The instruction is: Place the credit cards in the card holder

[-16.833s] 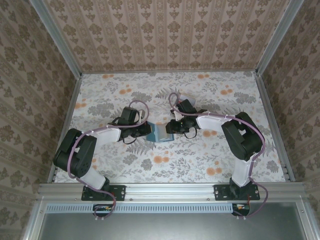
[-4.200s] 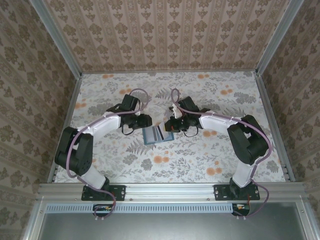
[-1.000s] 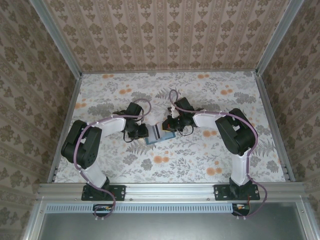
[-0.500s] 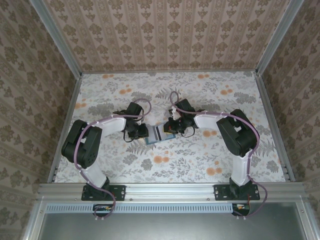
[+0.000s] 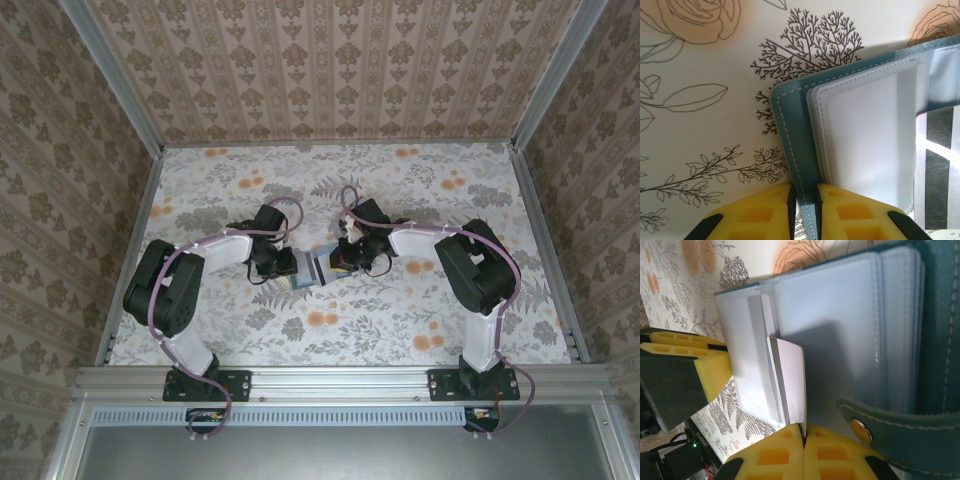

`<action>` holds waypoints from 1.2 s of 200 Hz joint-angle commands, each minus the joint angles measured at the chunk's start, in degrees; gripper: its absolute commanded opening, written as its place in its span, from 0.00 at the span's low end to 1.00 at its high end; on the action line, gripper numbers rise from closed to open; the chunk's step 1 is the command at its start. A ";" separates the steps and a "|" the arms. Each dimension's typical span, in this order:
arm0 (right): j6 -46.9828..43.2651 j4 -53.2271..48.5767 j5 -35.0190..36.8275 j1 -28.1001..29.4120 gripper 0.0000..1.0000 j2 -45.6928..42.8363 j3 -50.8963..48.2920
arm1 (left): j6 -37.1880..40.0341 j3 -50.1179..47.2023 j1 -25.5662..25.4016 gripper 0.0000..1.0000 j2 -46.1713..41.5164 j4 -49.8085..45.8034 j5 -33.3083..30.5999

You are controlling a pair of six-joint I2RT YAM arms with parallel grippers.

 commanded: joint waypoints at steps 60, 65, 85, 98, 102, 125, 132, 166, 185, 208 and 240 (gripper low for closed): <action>-4.24 -9.05 -1.25 0.59 0.05 2.93 4.06 | -0.43 1.65 -2.08 0.20 2.73 2.62 2.06; -4.39 -9.18 -1.36 0.59 0.05 3.50 4.66 | -0.38 1.63 -2.08 0.20 2.80 2.67 2.07; -4.77 -9.20 -1.39 0.55 0.05 4.86 6.59 | -0.34 1.58 -2.08 0.20 2.77 2.56 2.12; -5.12 -8.91 -1.06 0.50 0.05 5.51 7.48 | -0.34 1.57 -2.08 0.20 2.60 2.59 2.09; -5.15 -8.58 -0.58 0.50 0.05 5.60 7.49 | -0.34 1.54 -2.08 0.20 2.62 2.52 2.07; -4.60 -5.77 0.88 -0.51 0.05 6.04 7.36 | -0.25 1.56 -2.08 0.20 2.51 2.59 1.99; -4.37 -4.88 1.52 -0.78 0.04 6.14 7.23 | -0.17 1.55 -2.08 0.20 2.51 2.54 1.99; -4.30 -2.58 1.83 -1.03 0.04 7.79 8.45 | 0.06 1.83 -2.08 0.19 2.76 2.34 2.16; -4.09 -1.07 2.47 -1.04 0.04 8.22 8.21 | 0.18 1.68 -2.08 0.19 2.77 2.37 2.16; -4.34 0.74 3.41 -1.08 0.04 8.25 7.44 | 0.10 1.34 -2.08 0.18 2.77 2.54 2.15; -5.59 2.36 5.24 -0.92 0.04 7.58 6.37 | 0.01 1.17 -1.99 0.18 2.85 2.66 2.24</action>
